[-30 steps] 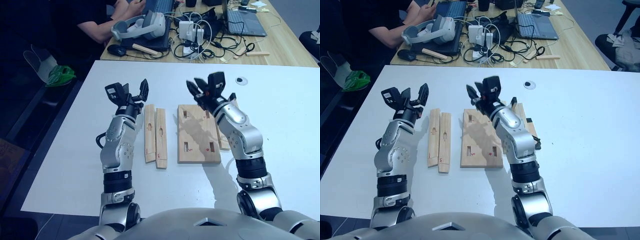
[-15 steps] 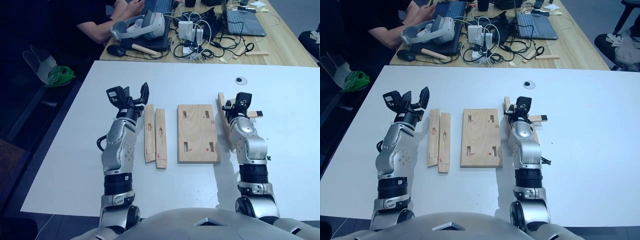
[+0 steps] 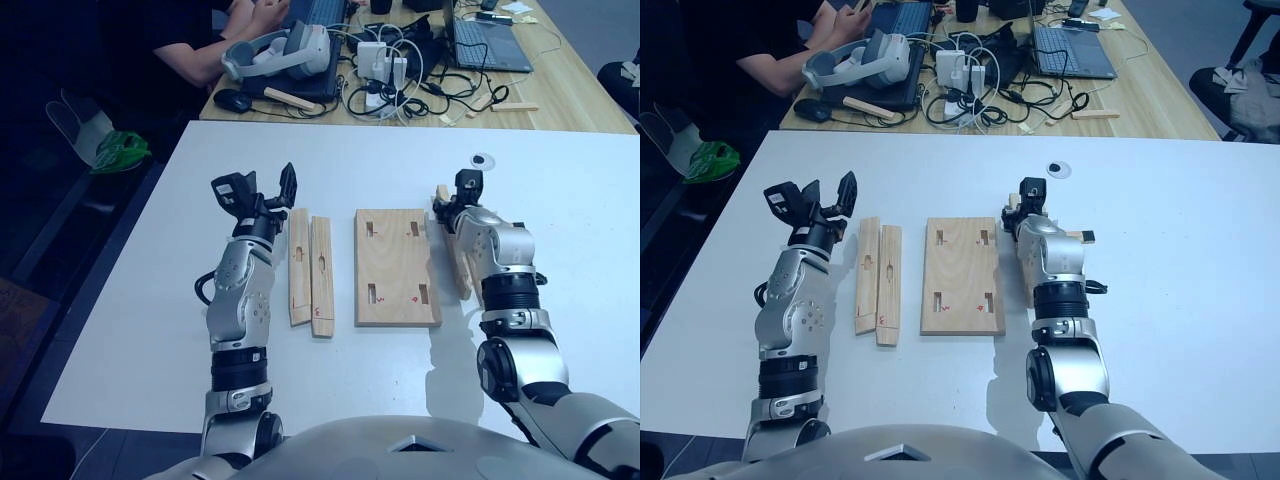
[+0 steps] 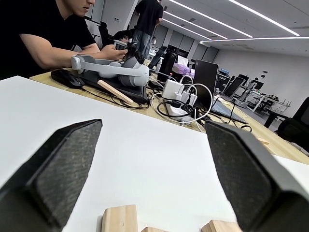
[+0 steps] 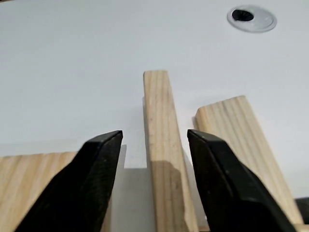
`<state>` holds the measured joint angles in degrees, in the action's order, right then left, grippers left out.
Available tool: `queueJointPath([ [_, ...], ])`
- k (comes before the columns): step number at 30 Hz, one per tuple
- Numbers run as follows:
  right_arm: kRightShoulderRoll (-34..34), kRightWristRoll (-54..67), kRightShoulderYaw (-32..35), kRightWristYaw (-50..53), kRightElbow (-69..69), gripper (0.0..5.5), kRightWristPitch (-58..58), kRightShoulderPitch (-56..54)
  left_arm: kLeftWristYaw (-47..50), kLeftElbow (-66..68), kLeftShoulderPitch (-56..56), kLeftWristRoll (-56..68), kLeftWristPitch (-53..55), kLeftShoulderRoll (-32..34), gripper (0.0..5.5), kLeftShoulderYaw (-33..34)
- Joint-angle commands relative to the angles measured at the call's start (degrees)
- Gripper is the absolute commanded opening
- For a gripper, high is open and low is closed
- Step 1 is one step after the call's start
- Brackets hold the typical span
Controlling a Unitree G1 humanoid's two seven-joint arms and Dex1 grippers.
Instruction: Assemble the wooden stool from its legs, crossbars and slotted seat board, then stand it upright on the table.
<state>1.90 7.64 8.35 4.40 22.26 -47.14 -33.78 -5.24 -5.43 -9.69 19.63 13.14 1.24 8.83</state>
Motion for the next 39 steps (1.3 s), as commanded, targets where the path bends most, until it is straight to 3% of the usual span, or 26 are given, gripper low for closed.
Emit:
queueJointPath([
  [1, -0.9, 1.0, 0.4, -0.5, 1.8, 3.23, -2.4, -0.8, 0.2, 0.6, 0.2, -0.5, -0.4, -0.3, 3.92, -0.2],
  [5, -1.3, 1.4, 1.5, 0.1, 3.4, 3.65, -2.8, -2.0, 0.3, 0.9, 0.2, -0.6, -0.7, -0.5, 3.92, -0.3],
  [17, 1.3, 0.3, -2.1, -4.6, 1.0, 1.73, -3.5, -2.3, 0.1, 2.5, -0.6, -0.9, -1.7, -0.7, 3.92, 0.0],
  [21, 3.8, -1.7, -5.7, -6.9, -8.6, 1.00, 1.2, 1.1, 0.6, 2.1, -2.4, 0.3, -0.2, -0.5, 3.92, 0.8],
  [27, 3.2, -1.5, -7.9, -8.0, -18.0, 0.03, -0.7, 6.0, 1.5, 0.5, -7.8, 2.8, 3.3, -0.4, 3.92, 1.6],
  [32, 1.5, -2.7, -7.8, -6.1, -14.0, 0.29, 3.0, 5.3, 1.2, 0.8, -6.9, 2.4, 3.5, -0.2, 3.92, 1.7],
  [39, -0.4, -4.4, -6.5, -2.0, -5.5, 1.62, 6.0, 3.0, 1.0, 0.9, -6.6, 2.1, 3.7, -0.1, 3.92, 1.5],
])
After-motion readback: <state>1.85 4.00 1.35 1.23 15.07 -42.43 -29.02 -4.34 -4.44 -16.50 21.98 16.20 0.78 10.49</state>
